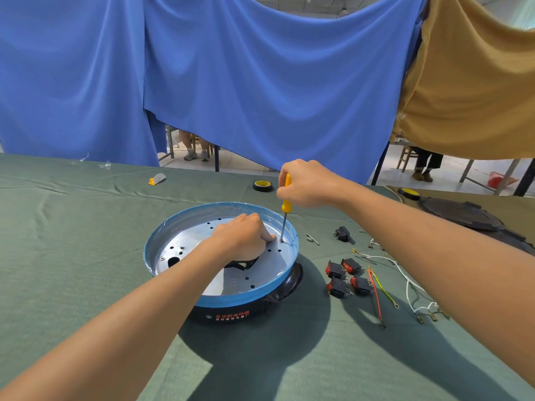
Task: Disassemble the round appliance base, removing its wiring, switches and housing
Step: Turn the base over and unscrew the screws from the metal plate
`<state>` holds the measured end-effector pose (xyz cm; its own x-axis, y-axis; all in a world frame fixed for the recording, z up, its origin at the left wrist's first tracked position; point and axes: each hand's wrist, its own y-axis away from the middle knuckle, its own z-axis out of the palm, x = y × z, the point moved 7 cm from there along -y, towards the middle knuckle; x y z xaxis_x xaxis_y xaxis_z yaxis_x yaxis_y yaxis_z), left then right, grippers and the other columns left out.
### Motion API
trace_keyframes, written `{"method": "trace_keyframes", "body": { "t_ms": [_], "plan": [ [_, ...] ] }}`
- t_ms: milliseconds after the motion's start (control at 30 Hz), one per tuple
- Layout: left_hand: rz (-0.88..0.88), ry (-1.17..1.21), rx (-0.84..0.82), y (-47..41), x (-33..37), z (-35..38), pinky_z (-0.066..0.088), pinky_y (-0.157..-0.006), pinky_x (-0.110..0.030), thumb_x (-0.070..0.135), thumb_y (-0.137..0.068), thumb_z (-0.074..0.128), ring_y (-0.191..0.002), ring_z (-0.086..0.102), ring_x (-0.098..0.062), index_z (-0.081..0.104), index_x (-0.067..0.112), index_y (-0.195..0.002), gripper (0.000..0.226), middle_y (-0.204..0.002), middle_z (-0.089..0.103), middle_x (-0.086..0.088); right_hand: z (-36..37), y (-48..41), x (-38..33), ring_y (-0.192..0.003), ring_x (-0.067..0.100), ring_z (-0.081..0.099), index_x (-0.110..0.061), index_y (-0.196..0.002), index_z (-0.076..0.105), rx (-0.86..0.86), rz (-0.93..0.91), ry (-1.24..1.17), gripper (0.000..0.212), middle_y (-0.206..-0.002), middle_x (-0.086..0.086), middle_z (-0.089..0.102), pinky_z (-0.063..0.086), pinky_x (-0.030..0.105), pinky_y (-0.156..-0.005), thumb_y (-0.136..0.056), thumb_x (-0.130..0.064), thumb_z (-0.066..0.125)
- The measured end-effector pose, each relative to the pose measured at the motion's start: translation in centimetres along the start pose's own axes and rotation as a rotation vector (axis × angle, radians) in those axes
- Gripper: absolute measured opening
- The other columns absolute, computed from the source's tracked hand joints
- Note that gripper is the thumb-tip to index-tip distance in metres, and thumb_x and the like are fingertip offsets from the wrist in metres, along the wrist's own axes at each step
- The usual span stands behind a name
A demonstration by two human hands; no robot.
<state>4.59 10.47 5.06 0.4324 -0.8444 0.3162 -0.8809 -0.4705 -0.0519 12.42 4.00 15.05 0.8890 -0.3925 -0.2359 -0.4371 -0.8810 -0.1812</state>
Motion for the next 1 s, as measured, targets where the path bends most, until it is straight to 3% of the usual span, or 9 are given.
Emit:
{"method": "trace_keyframes", "body": {
  "t_ms": [67,200,367,533,667,767,867,933,1000],
  "plan": [
    [0.005,0.001,0.012,0.02,0.08,-0.05,0.035,-0.065,-0.037,0.009,-0.100,0.041,-0.086,0.046,-0.025,0.069,0.021,-0.120,0.037,-0.075,0.047,0.005,0.06,-0.10,0.18,-0.104,0.037,0.059,0.001,-0.110,0.061,-0.012,0.004,0.009,0.038,-0.107,0.021,0.065,0.052,0.051,-0.079,-0.084,-0.027,0.055],
    [0.009,-0.006,0.007,0.30,0.26,-0.27,0.040,-0.067,-0.045,0.012,-0.101,0.041,-0.091,0.049,-0.030,0.071,0.021,-0.117,0.034,-0.078,0.048,0.003,-0.23,-0.15,0.73,-0.067,0.026,0.049,-0.008,-0.073,0.053,0.028,0.048,0.050,0.039,-0.066,0.006,0.049,0.036,0.033,-0.054,-0.088,-0.044,0.055],
    [-0.017,0.039,0.026,0.32,0.09,-0.28,0.034,-0.064,-0.036,0.008,-0.100,0.041,-0.084,0.044,-0.023,0.071,0.017,-0.117,0.035,-0.074,0.046,0.004,-0.19,0.13,0.16,-0.102,0.033,0.060,-0.004,-0.106,0.065,-0.018,0.022,0.017,0.034,-0.105,0.017,0.066,0.054,0.048,-0.081,-0.080,-0.026,0.059],
    [-0.033,0.077,0.054,0.45,-0.11,-0.38,0.031,-0.065,-0.038,0.007,-0.099,0.041,-0.098,0.050,-0.040,0.065,0.004,-0.099,0.024,-0.088,0.055,-0.011,-0.28,-0.07,0.65,-0.079,0.028,0.055,-0.012,-0.074,0.056,0.039,0.053,0.075,0.037,-0.074,0.006,0.056,0.039,0.034,-0.055,-0.086,-0.047,0.057],
    [-0.046,0.064,0.029,0.54,-0.11,-0.33,0.033,-0.065,-0.038,0.006,-0.099,0.040,-0.085,0.043,-0.027,0.072,0.015,-0.110,0.035,-0.083,0.056,-0.007,-0.26,0.05,0.42,-0.097,0.032,0.059,-0.007,-0.095,0.066,0.030,-0.001,-0.001,0.021,-0.097,0.014,0.066,0.052,0.043,-0.074,-0.084,-0.023,0.058],
    [-0.050,0.090,0.031,0.62,-0.11,-0.31,0.034,-0.065,-0.039,0.007,-0.099,0.041,-0.087,0.044,-0.028,0.072,0.015,-0.112,0.035,-0.093,0.061,-0.012,-0.09,0.27,0.26,-0.095,0.030,0.058,-0.010,-0.099,0.064,-0.008,-0.015,-0.045,0.020,-0.103,0.014,0.064,0.051,0.039,-0.070,-0.085,-0.022,0.058],
    [-0.035,0.084,0.065,0.69,-0.03,-0.41,0.032,-0.065,-0.039,0.009,-0.099,0.042,-0.095,0.048,-0.038,0.066,0.004,-0.101,0.025,-0.094,0.059,-0.014,-0.15,0.19,0.55,-0.092,0.035,0.058,-0.005,-0.096,0.062,0.019,0.004,0.006,0.035,-0.092,0.016,0.063,0.048,0.046,-0.067,-0.089,-0.038,0.055],
    [-0.041,0.068,0.071,0.80,0.01,-0.52,0.031,-0.064,-0.039,0.010,-0.099,0.042,-0.093,0.048,-0.038,0.062,0.003,-0.100,0.021,-0.094,0.057,-0.012,-0.43,0.28,0.89,-0.075,0.029,0.052,-0.008,-0.078,0.055,0.061,0.038,0.039,0.042,-0.074,0.008,0.053,0.038,0.037,-0.055,-0.090,-0.048,0.053],
    [-0.045,0.049,0.048,0.75,0.04,-0.42,0.034,-0.064,-0.040,0.010,-0.100,0.041,-0.086,0.045,-0.030,0.069,0.007,-0.104,0.028,-0.094,0.059,-0.016,-0.45,0.32,0.63,-0.072,0.028,0.049,-0.004,-0.086,0.061,0.041,0.012,0.029,0.032,-0.077,0.013,0.058,0.043,0.042,-0.058,-0.089,-0.035,0.057]
  ]
}}
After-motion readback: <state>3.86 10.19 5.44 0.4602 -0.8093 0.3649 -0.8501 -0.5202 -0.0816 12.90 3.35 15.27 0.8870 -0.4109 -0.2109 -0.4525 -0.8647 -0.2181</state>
